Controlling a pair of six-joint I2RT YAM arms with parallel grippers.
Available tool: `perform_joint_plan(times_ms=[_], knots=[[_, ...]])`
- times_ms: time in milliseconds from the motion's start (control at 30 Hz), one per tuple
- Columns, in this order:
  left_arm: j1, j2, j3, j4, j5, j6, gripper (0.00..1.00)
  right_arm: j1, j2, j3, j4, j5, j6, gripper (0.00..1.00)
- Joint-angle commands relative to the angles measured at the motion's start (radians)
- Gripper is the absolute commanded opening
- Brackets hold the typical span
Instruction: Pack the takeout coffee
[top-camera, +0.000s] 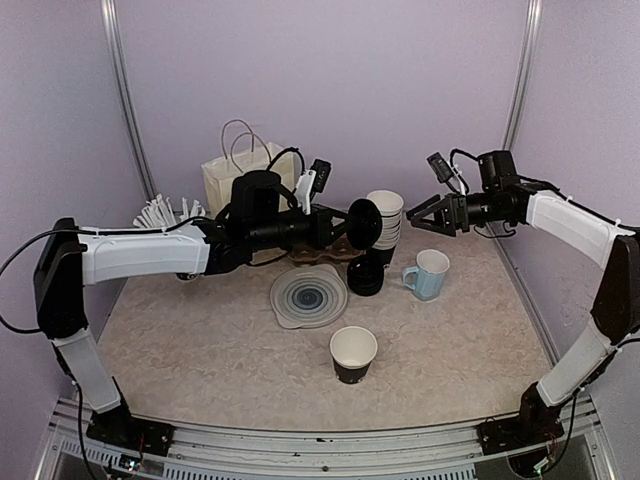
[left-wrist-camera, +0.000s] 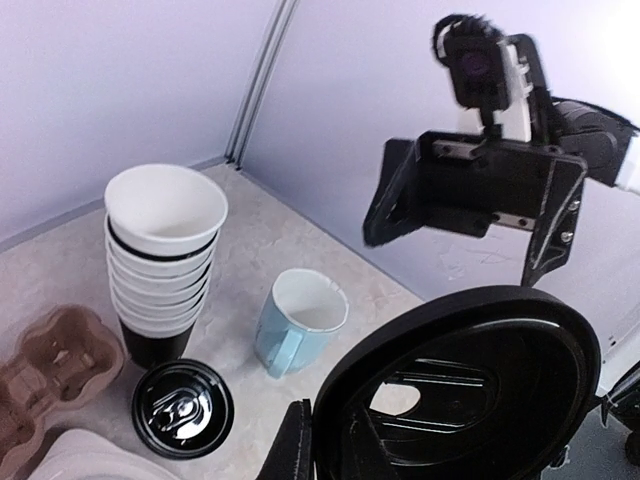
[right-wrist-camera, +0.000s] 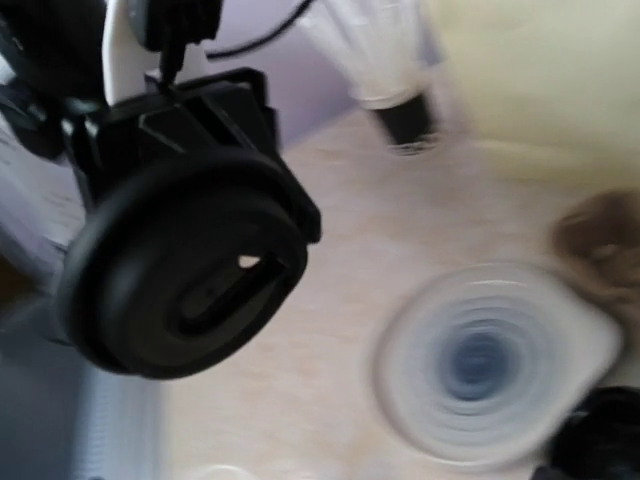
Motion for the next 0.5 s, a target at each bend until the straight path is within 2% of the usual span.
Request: perform_joint_plan(times_ms=[0,33,167,467], knots=[[-0.005,-0.008,-0.034,0.213,0.097,-0.011,0.07,0.039,0.025,-0.022,0.097,-0.231,0.222,0.95],[-0.006,-0.006,-0.035,0.224,0.102,-0.015,0.07,0.048,0.016,-0.047,0.159,-0.253,0.288,0.99],[-0.011,0.013,-0.021,0.245,0.116,-0.02,0.07,0.08,-0.007,-0.145,0.469,-0.288,0.565,1.0],[-0.029,0.063,0.041,0.202,0.122,-0.01,0.08,0.128,0.041,-0.09,0.524,-0.285,0.65,1.0]])
